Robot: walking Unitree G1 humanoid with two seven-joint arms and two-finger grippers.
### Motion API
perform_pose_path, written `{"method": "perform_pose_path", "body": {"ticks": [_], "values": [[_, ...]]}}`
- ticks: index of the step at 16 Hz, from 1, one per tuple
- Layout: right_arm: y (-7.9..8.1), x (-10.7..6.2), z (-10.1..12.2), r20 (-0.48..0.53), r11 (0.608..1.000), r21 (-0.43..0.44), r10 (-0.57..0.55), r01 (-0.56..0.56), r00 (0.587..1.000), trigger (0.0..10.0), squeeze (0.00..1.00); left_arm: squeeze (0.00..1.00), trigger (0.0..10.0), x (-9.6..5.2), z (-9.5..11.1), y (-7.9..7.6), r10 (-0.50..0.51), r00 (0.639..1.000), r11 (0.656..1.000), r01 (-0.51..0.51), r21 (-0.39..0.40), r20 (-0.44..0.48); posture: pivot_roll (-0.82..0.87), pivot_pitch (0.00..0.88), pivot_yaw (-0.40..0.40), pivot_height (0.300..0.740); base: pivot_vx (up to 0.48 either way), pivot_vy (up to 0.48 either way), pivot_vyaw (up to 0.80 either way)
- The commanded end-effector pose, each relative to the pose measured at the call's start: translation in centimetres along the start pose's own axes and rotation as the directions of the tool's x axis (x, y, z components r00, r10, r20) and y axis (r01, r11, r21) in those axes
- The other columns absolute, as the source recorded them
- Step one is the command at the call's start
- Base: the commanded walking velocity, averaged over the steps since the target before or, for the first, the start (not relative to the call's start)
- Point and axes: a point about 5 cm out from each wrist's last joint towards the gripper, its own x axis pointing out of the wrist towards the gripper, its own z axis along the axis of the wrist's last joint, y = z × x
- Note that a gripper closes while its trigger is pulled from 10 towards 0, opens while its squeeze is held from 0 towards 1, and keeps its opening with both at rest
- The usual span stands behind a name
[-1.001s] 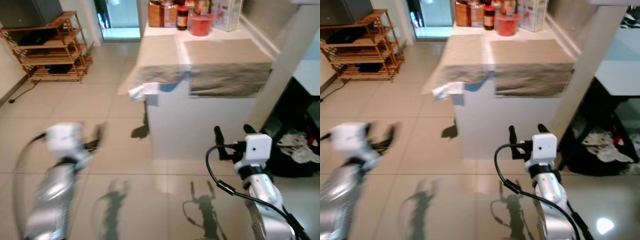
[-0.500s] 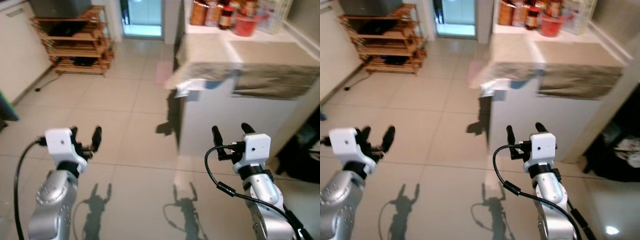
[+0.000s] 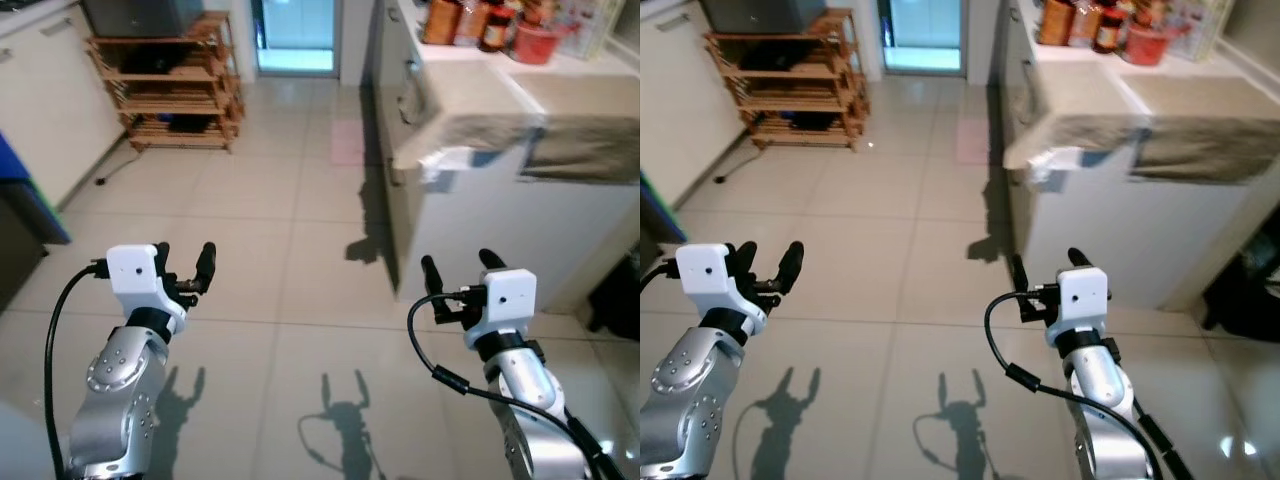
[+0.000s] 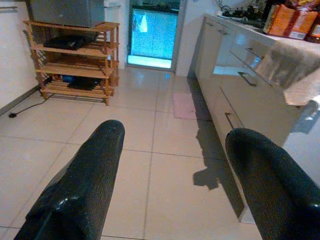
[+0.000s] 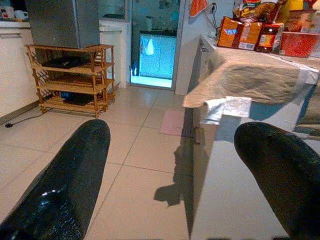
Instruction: Setting the table
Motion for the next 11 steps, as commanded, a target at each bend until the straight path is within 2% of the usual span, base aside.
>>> {"method": "perform_pose_path", "body": {"ticks": [1,6,7,11], "values": [[-0.5,-0.1,-0.1,-0.004,1.000,-0.012,-0.020,0.020,1.000,10.0,0.00,0.00,10.0,0.4,-0.1,-0.6,-0.013,1.000,1.000,0.013,0.001,-0.007,-0.14,0.000,0.062,0.740,0.000,0.000,0.00],[-0.2,-0.4,-0.5,-0.021,1.000,-0.011,-0.018,0.017,1.000,10.0,0.00,0.00,10.0,0.9,-0.3,-1.3,-0.036,0.999,0.999,0.036,0.021,-0.018,-0.14,0.000,0.068,0.740,0.000,0.000,0.00],[0.0,-0.2,-0.5,-0.020,1.000,-0.012,-0.016,0.016,1.000,10.0,0.00,0.00,10.0,0.9,-0.3,-1.8,-0.051,0.998,0.998,0.051,0.024,-0.023,-0.13,0.000,0.072,0.740,0.000,0.000,0.00],[0.7,0.4,-0.5,-0.017,1.000,-0.001,-0.004,0.004,1.000,10.0,0.00,0.00,10.0,1.3,-0.4,-2.0,-0.047,0.999,0.998,0.048,0.038,-0.026,-0.12,0.000,0.072,0.740,0.000,0.000,0.00]]}}
